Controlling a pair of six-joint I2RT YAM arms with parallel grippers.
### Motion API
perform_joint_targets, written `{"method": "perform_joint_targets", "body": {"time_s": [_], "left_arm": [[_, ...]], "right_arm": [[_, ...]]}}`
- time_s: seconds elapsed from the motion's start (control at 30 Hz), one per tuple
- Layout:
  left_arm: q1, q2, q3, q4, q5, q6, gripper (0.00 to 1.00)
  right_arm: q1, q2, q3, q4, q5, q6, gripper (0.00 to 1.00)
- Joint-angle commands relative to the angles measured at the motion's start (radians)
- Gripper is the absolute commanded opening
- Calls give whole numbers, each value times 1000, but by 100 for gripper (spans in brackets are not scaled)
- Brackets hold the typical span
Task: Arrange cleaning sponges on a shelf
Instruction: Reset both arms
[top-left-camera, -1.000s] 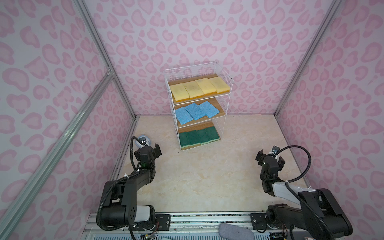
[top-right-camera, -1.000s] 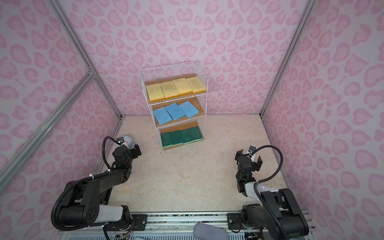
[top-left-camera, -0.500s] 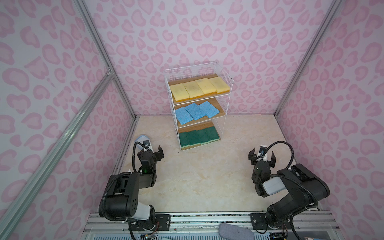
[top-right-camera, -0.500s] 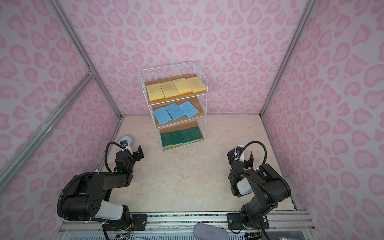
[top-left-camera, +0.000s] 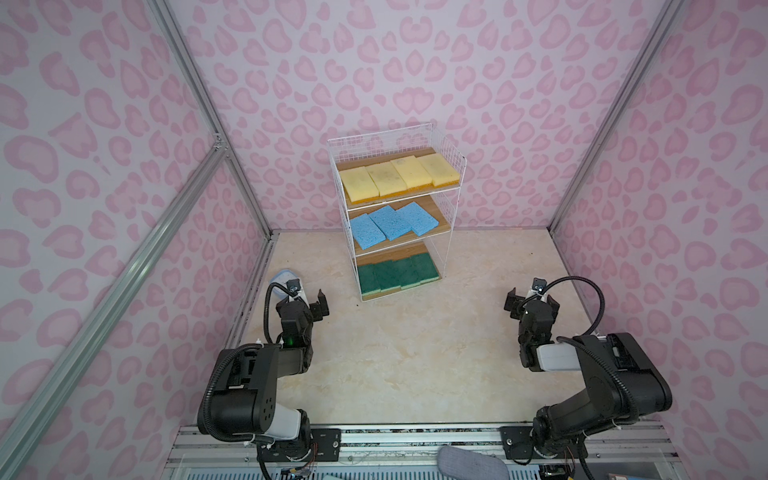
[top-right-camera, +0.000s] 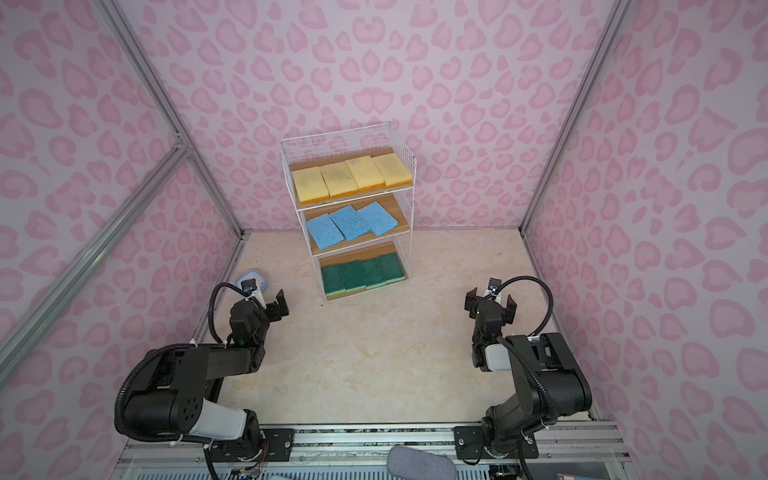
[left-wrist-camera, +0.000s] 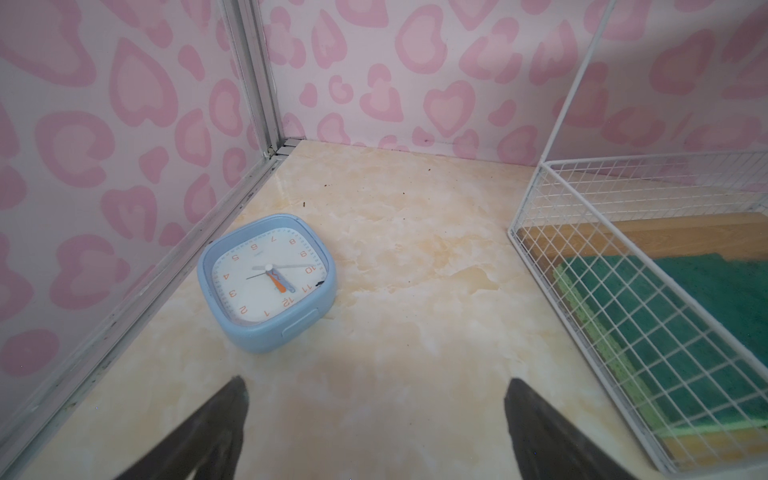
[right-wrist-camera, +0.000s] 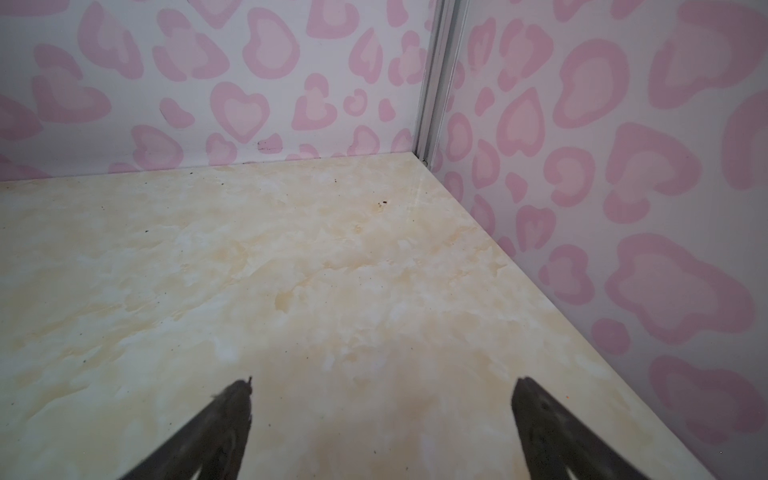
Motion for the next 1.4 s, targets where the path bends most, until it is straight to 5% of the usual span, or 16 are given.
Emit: {"method": "perform_joint_targets", "body": {"time_s": [0.0, 0.43, 0.53, 0.63, 0.7, 0.8, 0.83, 0.97, 1.07, 1.37], "left_arm": [[1, -2, 0, 39, 7, 14, 97], [1, -4, -5, 44, 7, 14, 97], [0, -36, -76, 140, 6, 13, 97], [0, -56, -198, 350, 16, 15, 97], [0, -45, -165, 299, 50, 31, 97], [19, -1, 25, -9, 126, 30, 97], [34, -11, -14, 52, 132, 18, 98], [22, 0, 12, 21, 102, 24, 98], [21, -3, 9, 21, 103, 24, 98], [22, 6, 18, 12, 102, 26, 98]], "right_arm": [[8, 7, -5, 1, 9, 11, 98], [8, -6, -2, -28, -2, 11, 98], [10, -24, -135, 219, 25, 21, 98], [-28, 50, -275, 541, -87, 27, 99], [-22, 38, -224, 444, -91, 6, 99], [-20, 0, -88, 120, -80, 4, 99], [-20, -8, -6, -40, -58, 19, 99], [-21, 25, -60, 137, -77, -1, 99], [-10, -7, 3, -41, -40, 16, 99], [-11, -7, 5, -41, -39, 16, 99]]}}
